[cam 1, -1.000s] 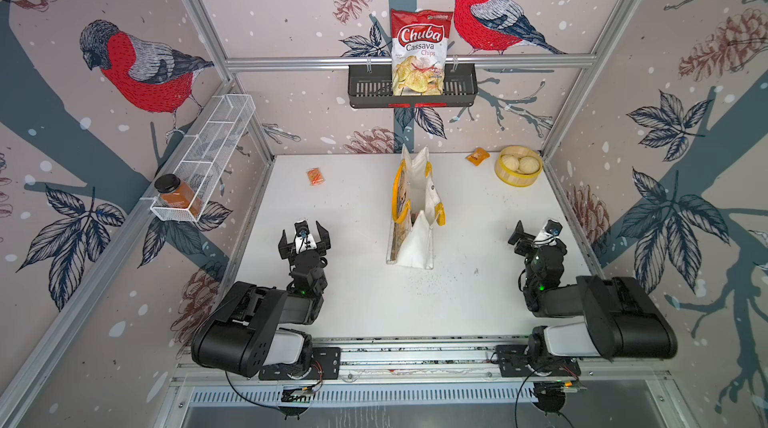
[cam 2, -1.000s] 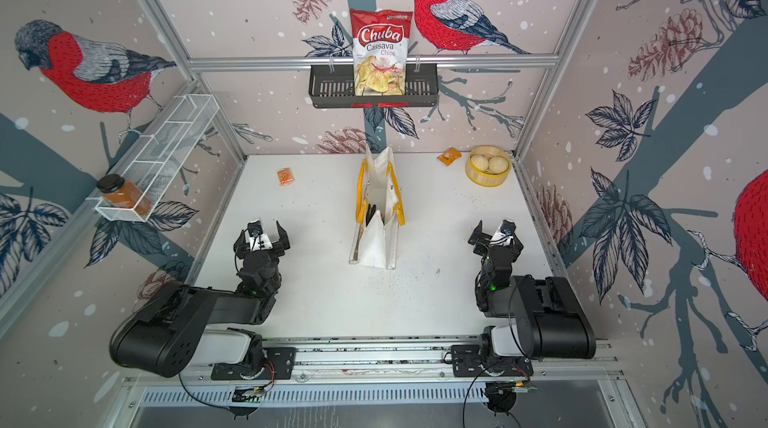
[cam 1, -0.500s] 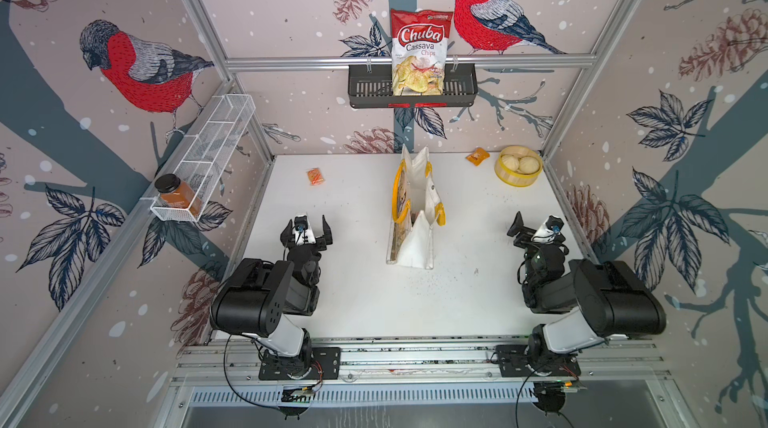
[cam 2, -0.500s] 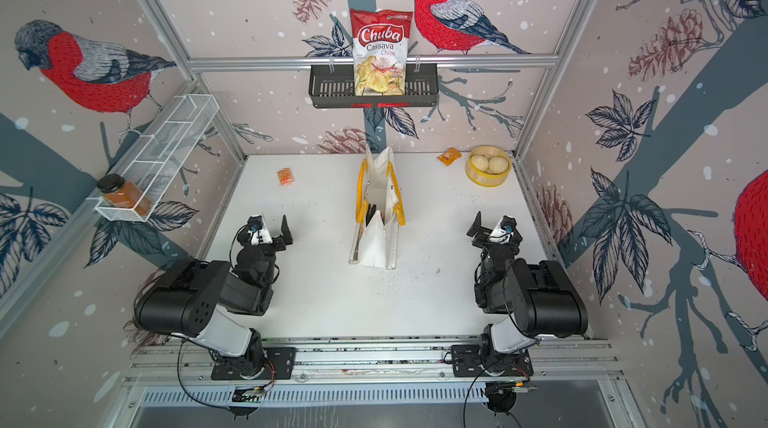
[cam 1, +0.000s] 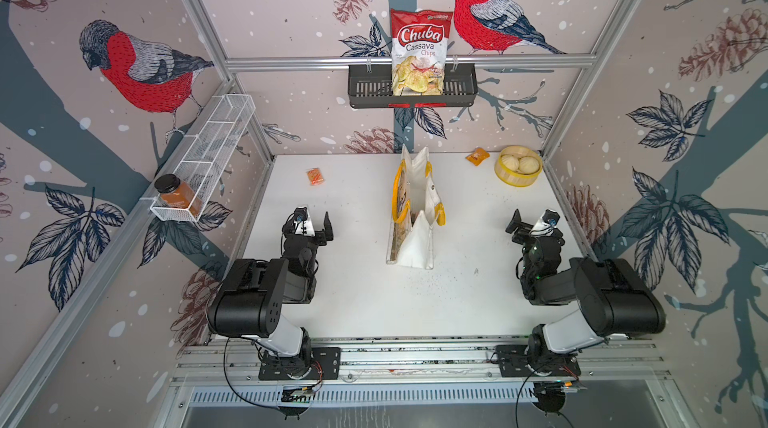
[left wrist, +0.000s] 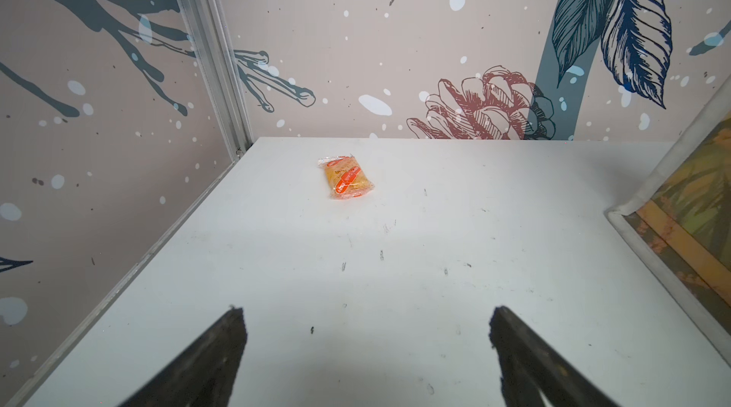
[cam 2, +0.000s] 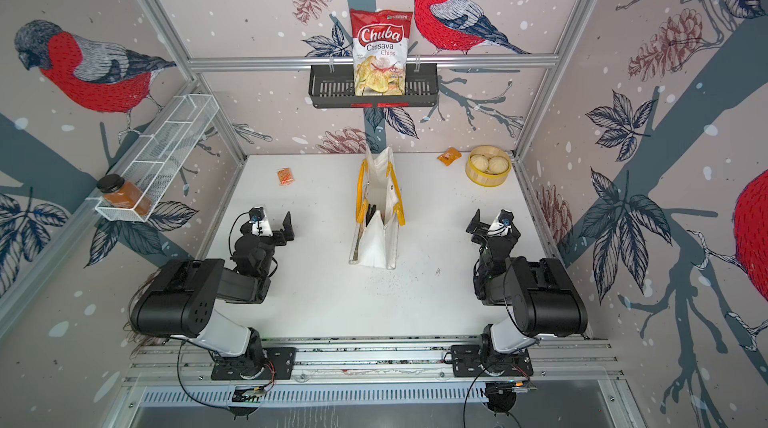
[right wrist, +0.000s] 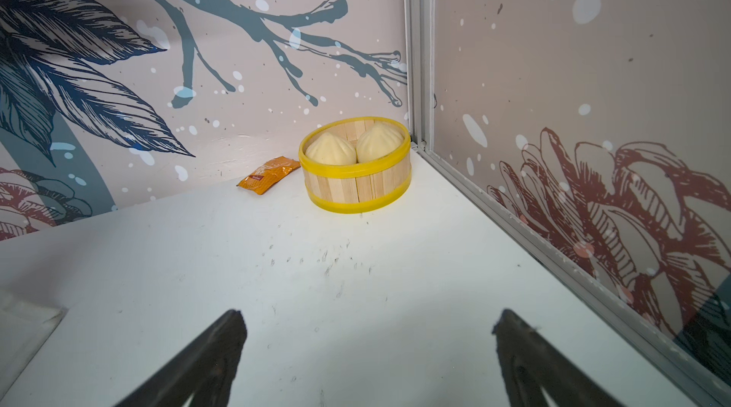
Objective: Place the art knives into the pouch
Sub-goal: Reset both arms
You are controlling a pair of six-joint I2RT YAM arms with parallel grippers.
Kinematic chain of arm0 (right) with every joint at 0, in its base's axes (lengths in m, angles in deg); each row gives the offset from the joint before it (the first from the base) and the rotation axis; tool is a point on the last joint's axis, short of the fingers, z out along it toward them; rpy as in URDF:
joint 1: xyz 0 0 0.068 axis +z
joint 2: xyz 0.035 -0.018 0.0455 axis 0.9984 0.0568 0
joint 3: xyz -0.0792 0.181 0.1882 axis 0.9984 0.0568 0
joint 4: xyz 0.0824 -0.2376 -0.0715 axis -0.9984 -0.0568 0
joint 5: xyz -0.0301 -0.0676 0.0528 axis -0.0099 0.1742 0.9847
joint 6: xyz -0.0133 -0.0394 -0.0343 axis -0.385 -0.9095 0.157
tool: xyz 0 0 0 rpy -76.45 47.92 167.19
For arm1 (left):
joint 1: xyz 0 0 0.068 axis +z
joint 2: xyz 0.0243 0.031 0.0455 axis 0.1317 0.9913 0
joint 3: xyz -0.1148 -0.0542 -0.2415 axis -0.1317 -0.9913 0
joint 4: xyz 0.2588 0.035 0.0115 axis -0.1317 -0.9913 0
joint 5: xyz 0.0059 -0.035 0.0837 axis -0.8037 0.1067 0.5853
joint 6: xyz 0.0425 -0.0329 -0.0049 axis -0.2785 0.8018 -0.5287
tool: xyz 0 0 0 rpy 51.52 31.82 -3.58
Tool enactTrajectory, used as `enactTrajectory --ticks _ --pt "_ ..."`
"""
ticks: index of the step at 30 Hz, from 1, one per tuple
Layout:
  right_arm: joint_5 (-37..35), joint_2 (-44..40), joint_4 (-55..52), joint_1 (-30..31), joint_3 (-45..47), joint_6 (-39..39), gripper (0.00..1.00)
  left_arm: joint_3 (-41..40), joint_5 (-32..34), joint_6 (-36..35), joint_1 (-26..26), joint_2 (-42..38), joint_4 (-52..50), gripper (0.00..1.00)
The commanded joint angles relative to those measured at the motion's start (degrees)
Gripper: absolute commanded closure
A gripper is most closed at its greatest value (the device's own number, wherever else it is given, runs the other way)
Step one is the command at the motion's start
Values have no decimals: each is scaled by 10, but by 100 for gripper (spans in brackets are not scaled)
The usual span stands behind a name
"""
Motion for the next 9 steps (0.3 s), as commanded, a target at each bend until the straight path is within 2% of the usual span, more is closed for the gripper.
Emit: enactTrajectory --ticks 1,9 --pt "-10 1 0 1 -2 0 0 3 7 5 1 -1 -2 4" --pt "-10 1 0 1 -2 0 0 4 6 4 0 -2 -2 4"
